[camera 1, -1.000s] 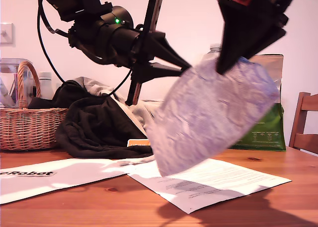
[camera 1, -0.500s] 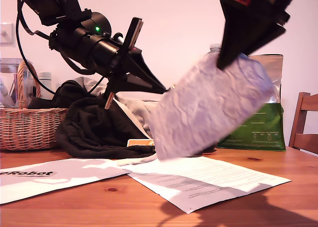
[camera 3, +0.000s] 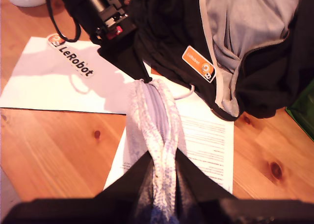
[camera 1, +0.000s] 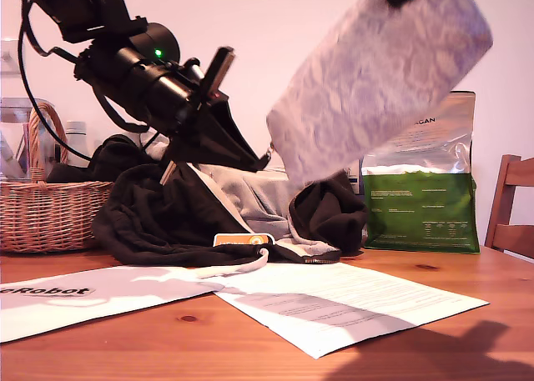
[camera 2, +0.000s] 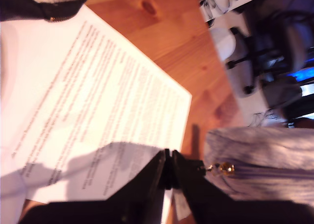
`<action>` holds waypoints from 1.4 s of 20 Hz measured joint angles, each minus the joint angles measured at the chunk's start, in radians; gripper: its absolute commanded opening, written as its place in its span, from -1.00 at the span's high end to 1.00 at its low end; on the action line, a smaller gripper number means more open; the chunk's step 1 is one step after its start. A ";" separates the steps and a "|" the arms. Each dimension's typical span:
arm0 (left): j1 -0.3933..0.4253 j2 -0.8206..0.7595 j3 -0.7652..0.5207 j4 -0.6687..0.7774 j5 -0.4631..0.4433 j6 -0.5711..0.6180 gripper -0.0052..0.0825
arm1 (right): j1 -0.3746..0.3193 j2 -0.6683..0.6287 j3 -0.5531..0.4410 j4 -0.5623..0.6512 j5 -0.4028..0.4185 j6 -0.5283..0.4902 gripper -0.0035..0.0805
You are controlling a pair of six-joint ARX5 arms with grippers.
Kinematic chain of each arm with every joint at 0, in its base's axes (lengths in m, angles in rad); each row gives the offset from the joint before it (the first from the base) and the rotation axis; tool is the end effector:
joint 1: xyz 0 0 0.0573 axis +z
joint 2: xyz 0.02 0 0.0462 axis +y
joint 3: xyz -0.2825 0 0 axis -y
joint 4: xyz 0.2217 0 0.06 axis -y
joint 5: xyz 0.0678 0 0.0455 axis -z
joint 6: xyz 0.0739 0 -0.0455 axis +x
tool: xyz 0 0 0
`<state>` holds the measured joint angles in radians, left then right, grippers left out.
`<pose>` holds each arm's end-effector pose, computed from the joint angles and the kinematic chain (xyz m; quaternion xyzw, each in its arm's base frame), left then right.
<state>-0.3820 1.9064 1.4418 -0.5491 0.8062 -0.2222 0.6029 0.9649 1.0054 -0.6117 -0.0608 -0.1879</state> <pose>0.3522 -0.1990 0.2236 -0.1819 0.5259 -0.4338 0.7087 0.1600 0.1156 0.3281 -0.1602 0.2409 0.3367 0.8961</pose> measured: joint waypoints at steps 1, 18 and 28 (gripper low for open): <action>-0.002 0.000 0.000 0.000 -0.004 0.000 0.91 | 0.000 0.002 0.000 -0.002 0.000 0.000 0.95; 0.074 -0.081 0.000 -0.079 -0.130 0.200 0.93 | -0.001 0.144 0.000 0.119 -0.197 -0.104 0.95; 0.077 -0.211 0.008 -0.099 -0.218 0.227 0.93 | -0.005 0.340 -0.100 0.430 -0.364 -0.183 0.95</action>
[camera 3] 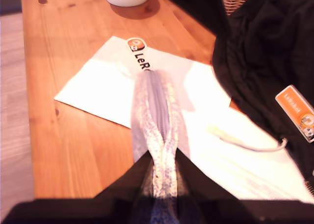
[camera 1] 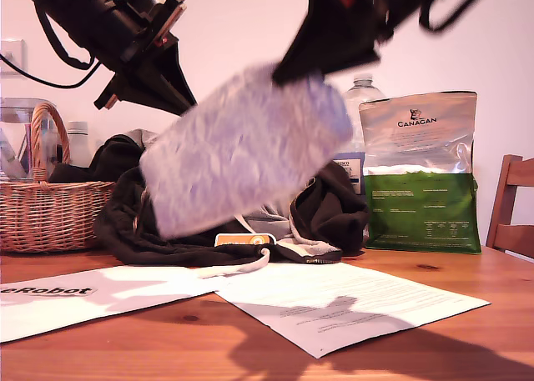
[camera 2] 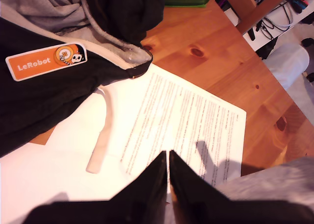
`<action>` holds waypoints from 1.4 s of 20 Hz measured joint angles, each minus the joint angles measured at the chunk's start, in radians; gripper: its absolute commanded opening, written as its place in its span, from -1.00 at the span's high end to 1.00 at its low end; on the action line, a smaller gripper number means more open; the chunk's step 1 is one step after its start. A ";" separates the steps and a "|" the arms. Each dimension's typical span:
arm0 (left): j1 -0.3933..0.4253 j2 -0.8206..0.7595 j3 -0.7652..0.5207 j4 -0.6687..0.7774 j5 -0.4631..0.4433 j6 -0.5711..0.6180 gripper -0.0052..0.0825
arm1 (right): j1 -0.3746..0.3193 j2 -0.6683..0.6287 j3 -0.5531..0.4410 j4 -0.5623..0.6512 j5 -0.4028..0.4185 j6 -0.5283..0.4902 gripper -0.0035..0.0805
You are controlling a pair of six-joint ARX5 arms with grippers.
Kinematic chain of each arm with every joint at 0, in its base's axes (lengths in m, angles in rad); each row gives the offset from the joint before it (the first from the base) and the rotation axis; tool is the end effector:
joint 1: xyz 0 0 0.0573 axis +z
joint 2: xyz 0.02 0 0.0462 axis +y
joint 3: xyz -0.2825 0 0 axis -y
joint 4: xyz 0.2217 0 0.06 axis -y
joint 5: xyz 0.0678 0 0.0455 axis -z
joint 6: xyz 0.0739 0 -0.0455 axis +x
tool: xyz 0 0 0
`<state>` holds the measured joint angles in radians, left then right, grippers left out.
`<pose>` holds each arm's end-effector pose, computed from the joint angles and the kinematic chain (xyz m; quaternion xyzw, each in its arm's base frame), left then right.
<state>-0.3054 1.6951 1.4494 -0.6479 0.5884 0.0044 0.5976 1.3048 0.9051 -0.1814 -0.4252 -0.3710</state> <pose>0.3364 -0.1491 0.2873 -0.0591 0.4269 -0.3907 0.8134 0.2195 0.1863 0.2709 -0.1783 0.1940 0.5135 0.8166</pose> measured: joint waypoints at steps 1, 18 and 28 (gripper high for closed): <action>0.000 0.000 0.000 -0.003 0.000 0.000 0.93 | -0.003 0.005 -0.024 0.030 -0.004 0.000 0.95; -0.068 0.000 0.000 -0.023 0.005 0.038 0.93 | -0.027 0.013 -0.277 0.088 0.121 -0.084 0.27; -0.073 0.000 0.000 -0.008 0.005 0.048 0.93 | -0.027 0.004 -0.250 -0.027 0.122 -0.017 -0.15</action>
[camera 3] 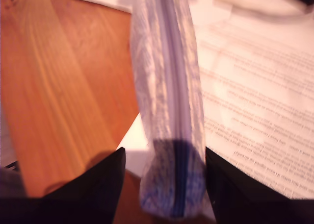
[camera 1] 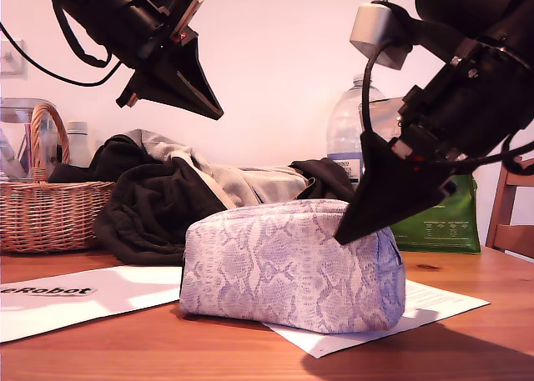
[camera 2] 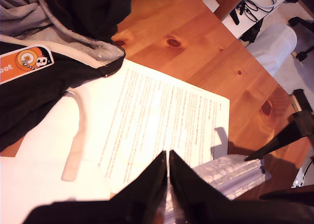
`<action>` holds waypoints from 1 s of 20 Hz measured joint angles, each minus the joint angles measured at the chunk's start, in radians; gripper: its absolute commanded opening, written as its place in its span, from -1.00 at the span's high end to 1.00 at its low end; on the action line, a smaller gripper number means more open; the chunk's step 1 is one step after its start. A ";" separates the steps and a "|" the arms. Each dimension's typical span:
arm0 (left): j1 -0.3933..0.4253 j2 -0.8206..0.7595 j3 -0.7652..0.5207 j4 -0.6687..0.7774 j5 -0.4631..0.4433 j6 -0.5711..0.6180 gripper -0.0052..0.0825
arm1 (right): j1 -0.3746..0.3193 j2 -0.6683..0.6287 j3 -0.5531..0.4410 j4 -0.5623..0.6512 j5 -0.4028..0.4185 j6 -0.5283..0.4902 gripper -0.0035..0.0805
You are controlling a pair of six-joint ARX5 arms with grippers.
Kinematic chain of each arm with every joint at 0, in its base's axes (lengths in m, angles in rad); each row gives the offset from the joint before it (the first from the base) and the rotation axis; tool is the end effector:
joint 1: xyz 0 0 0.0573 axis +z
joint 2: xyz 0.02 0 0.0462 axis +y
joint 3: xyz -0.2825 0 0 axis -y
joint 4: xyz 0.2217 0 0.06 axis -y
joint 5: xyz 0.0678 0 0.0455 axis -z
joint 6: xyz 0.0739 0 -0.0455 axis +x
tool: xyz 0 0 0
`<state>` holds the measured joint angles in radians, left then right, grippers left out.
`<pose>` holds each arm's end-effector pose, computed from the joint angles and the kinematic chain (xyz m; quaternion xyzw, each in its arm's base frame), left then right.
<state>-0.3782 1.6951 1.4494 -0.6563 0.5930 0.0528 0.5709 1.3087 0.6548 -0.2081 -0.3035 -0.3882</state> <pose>0.3237 -0.1730 0.2868 -0.0257 0.4221 -0.4314 0.7969 0.1978 0.1533 0.1841 -0.2134 0.3321 0.4573 0.7969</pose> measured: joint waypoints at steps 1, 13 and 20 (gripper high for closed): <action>0.000 0.000 0.000 0.000 0.000 0.000 0.93 | 0.000 -0.017 0.017 -0.034 0.000 0.012 -0.15; -0.008 -0.219 -0.163 0.150 -0.196 0.003 0.93 | -0.002 -0.281 0.108 -0.144 0.225 0.345 0.95; -0.008 -0.491 -0.597 0.470 -0.355 -0.075 0.93 | -0.008 -0.502 -0.002 0.061 0.521 0.455 0.95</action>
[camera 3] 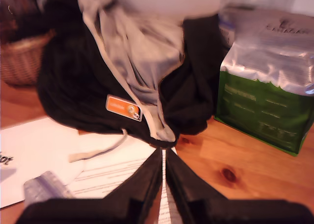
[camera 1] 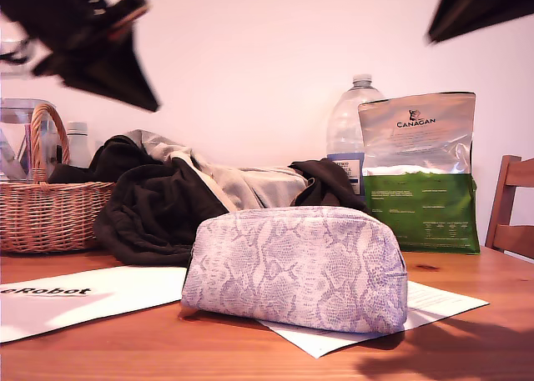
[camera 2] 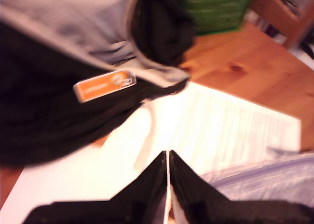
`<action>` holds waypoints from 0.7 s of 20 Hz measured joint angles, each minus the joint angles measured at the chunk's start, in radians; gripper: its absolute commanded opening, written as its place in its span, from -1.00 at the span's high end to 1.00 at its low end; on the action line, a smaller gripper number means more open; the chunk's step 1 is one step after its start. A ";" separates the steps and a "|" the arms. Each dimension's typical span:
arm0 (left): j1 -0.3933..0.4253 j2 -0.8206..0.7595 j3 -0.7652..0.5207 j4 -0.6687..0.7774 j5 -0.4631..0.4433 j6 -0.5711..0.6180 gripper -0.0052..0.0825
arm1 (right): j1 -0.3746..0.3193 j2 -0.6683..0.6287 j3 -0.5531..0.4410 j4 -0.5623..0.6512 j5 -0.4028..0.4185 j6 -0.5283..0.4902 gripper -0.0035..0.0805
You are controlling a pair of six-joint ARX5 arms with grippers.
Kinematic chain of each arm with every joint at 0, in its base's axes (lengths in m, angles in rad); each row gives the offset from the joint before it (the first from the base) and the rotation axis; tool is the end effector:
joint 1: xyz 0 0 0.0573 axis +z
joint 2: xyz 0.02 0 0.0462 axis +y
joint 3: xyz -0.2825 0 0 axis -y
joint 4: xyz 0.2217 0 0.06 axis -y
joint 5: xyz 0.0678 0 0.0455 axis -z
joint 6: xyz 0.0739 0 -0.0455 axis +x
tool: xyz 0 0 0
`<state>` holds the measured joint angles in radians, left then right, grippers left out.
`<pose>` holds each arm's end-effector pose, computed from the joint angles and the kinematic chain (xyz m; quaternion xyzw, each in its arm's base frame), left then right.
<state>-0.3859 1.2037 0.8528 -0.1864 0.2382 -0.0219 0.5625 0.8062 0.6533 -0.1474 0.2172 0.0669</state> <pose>0.2411 -0.1168 0.2759 0.0095 0.2679 -0.2931 0.9177 0.1662 0.0859 0.2915 -0.0242 0.1440 0.1651 0.9754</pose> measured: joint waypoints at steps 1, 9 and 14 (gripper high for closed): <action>0.002 -0.044 -0.039 0.031 -0.005 -0.001 0.93 | -0.008 -0.039 -0.035 0.004 -0.019 -0.012 0.95; 0.064 -0.253 -0.271 0.097 -0.010 -0.006 0.93 | -0.353 -0.246 -0.231 0.064 -0.334 -0.033 0.95; 0.066 -0.440 -0.412 0.153 -0.047 -0.076 0.93 | -0.421 -0.384 -0.277 -0.029 -0.386 0.008 0.95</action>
<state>-0.3199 0.7635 0.4412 -0.0334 0.1913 -0.0978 0.1417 0.4225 0.3767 -0.1768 -0.1692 0.0753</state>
